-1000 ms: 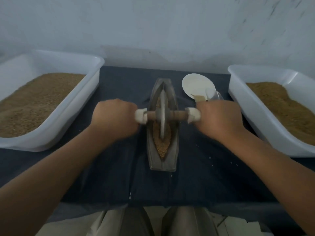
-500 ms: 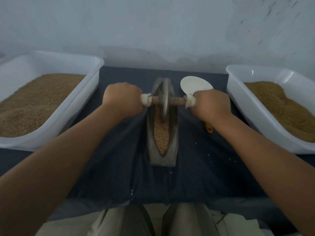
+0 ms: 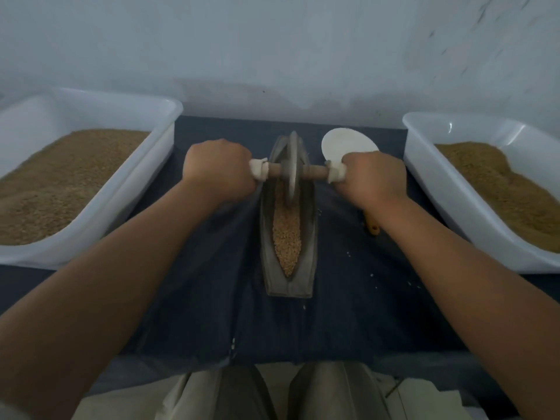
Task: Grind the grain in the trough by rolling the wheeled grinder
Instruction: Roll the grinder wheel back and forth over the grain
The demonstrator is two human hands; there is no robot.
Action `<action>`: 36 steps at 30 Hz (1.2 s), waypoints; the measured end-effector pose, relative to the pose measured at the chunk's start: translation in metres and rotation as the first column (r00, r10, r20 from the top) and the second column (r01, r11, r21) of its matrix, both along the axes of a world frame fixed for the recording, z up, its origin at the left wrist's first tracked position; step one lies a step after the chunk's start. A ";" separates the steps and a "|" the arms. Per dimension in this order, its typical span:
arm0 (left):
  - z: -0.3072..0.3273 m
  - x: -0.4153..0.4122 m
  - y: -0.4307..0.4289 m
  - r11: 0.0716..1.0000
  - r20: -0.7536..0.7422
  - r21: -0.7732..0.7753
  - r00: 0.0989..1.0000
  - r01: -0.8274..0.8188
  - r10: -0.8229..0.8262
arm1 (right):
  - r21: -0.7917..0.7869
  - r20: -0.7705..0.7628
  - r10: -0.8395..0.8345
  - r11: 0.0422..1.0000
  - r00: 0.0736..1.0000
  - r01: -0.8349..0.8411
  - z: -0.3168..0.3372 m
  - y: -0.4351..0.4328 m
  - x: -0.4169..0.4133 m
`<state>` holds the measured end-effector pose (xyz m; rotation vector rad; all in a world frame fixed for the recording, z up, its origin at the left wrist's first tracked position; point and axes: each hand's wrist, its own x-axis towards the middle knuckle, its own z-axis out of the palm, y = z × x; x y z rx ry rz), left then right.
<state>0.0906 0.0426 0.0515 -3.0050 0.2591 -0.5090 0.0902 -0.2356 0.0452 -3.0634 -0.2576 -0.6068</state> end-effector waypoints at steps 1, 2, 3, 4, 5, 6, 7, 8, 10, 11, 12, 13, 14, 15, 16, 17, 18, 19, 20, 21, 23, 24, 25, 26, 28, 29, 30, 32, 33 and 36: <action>0.001 -0.006 0.001 1.000 0.001 0.009 1.000 0.004 -0.004 | -0.010 -0.022 -0.008 1.000 1.000 0.008 0.002 -0.001 -0.005; -0.001 -0.016 0.004 1.000 -0.002 0.025 1.000 0.015 -0.015 | -0.034 -0.028 -0.014 0.999 0.999 0.013 0.000 -0.003 -0.017; -0.006 -0.029 0.008 0.999 0.005 0.043 1.000 0.030 -0.030 | -0.063 0.003 -0.003 0.998 1.000 0.003 -0.004 -0.006 -0.033; -0.011 -0.045 0.013 0.997 0.030 0.066 0.998 0.046 -0.048 | -0.078 0.048 0.025 0.997 0.999 -0.021 -0.007 -0.009 -0.052; -0.017 -0.062 0.018 0.994 0.065 0.093 0.995 0.064 -0.070 | -0.075 0.080 0.070 0.995 0.994 -0.064 -0.009 -0.012 -0.071; -0.022 -0.076 0.023 0.990 0.102 0.110 0.990 0.084 -0.095 | -0.058 0.090 0.122 0.991 0.988 -0.118 -0.009 -0.017 -0.085; -0.025 -0.084 0.027 0.989 0.140 0.113 0.984 0.098 -0.114 | -0.045 0.095 0.162 0.986 0.982 -0.158 -0.009 -0.021 -0.091; -0.028 -0.086 0.029 0.990 0.168 0.101 0.979 0.100 -0.116 | -0.053 0.101 0.178 0.983 0.979 -0.173 -0.008 -0.023 -0.092; -0.034 -0.076 0.028 0.994 0.171 0.077 0.981 0.074 -0.087 | -0.106 0.114 0.151 0.985 0.982 -0.139 -0.007 -0.018 -0.081; -0.035 -0.065 0.025 0.996 0.145 0.060 0.987 0.060 -0.068 | -0.121 0.123 0.114 0.988 0.986 -0.099 -0.009 -0.015 -0.069; -0.035 -0.050 0.022 0.998 0.125 0.040 0.991 0.044 -0.049 | -0.120 0.126 0.071 0.991 0.989 -0.056 -0.010 -0.011 -0.053; -0.032 -0.034 0.019 0.999 0.115 0.018 0.993 0.031 -0.033 | -0.111 0.118 0.034 0.994 0.992 -0.021 -0.010 -0.008 -0.037; -0.028 -0.019 0.015 1.000 0.101 -0.008 0.995 0.024 -0.023 | -0.099 0.103 0.009 0.995 0.995 0.002 -0.009 -0.004 -0.021; -0.022 -0.007 0.012 0.999 0.082 -0.034 0.996 0.020 -0.018 | -0.087 0.083 -0.011 0.996 0.996 0.018 -0.007 0.000 -0.009; -0.015 0.001 0.009 0.998 0.063 -0.053 0.998 0.018 -0.015 | -0.078 0.060 -0.026 0.996 0.998 0.031 -0.002 0.003 0.000; -0.009 0.003 0.006 0.998 0.046 -0.061 0.999 0.017 -0.014 | -0.071 0.034 -0.034 0.997 0.999 0.037 0.003 0.004 0.002; -0.006 0.001 0.005 0.998 0.032 -0.059 0.999 0.022 -0.020 | -0.069 0.014 -0.027 0.997 1.000 0.028 0.005 0.004 -0.001; -0.006 -0.006 0.006 0.998 0.019 -0.049 0.999 0.029 -0.028 | -0.079 0.004 -0.013 0.997 1.000 0.013 0.005 0.002 -0.008; -0.009 -0.018 0.009 0.999 0.018 -0.030 0.999 0.040 -0.039 | -0.105 0.011 0.006 0.995 1.000 -0.005 0.003 -0.001 -0.021; -0.015 -0.034 0.014 0.998 0.041 -0.011 0.998 0.056 -0.055 | -0.129 0.041 0.033 0.991 0.999 -0.028 0.000 -0.005 -0.038; -0.026 -0.071 0.025 0.994 0.135 0.036 0.985 0.103 -0.107 | -0.114 0.100 0.120 0.988 0.988 -0.109 -0.004 -0.013 -0.075; -0.029 -0.086 0.030 0.991 0.166 0.049 0.977 0.127 -0.134 | -0.081 0.104 0.171 0.983 0.980 -0.163 -0.004 -0.017 -0.089; -0.029 -0.093 0.033 0.989 0.180 0.057 0.972 0.140 -0.148 | -0.062 0.107 0.212 0.977 0.971 -0.206 -0.007 -0.021 -0.097; -0.029 -0.094 0.034 0.989 0.176 0.062 0.974 0.135 -0.144 | -0.060 0.107 0.227 0.973 0.968 -0.222 -0.009 -0.024 -0.099; -0.024 -0.080 0.029 0.991 0.133 0.080 0.984 0.105 -0.115 | -0.067 0.095 0.176 0.983 0.980 -0.170 -0.014 -0.023 -0.088; -0.023 -0.066 0.024 0.993 0.098 0.087 0.991 0.083 -0.091 | -0.062 0.091 0.127 0.991 0.988 -0.121 -0.016 -0.021 -0.075; -0.020 -0.047 0.019 0.995 0.069 0.082 0.995 0.063 -0.069 | -0.052 0.100 0.081 0.996 0.992 -0.076 -0.018 -0.017 -0.059; -0.011 -0.012 0.010 0.998 0.023 0.060 0.999 0.030 -0.032 | -0.039 0.114 0.023 0.999 0.993 -0.018 -0.018 -0.009 -0.023; -0.005 0.000 0.007 0.999 0.004 0.048 1.000 0.020 -0.020 | -0.038 0.100 0.007 0.999 0.995 -0.003 -0.017 -0.006 -0.008; 0.005 0.010 0.001 1.000 -0.021 0.030 1.000 0.005 -0.005 | -0.028 0.027 -0.020 0.999 0.999 0.021 -0.012 -0.003 0.007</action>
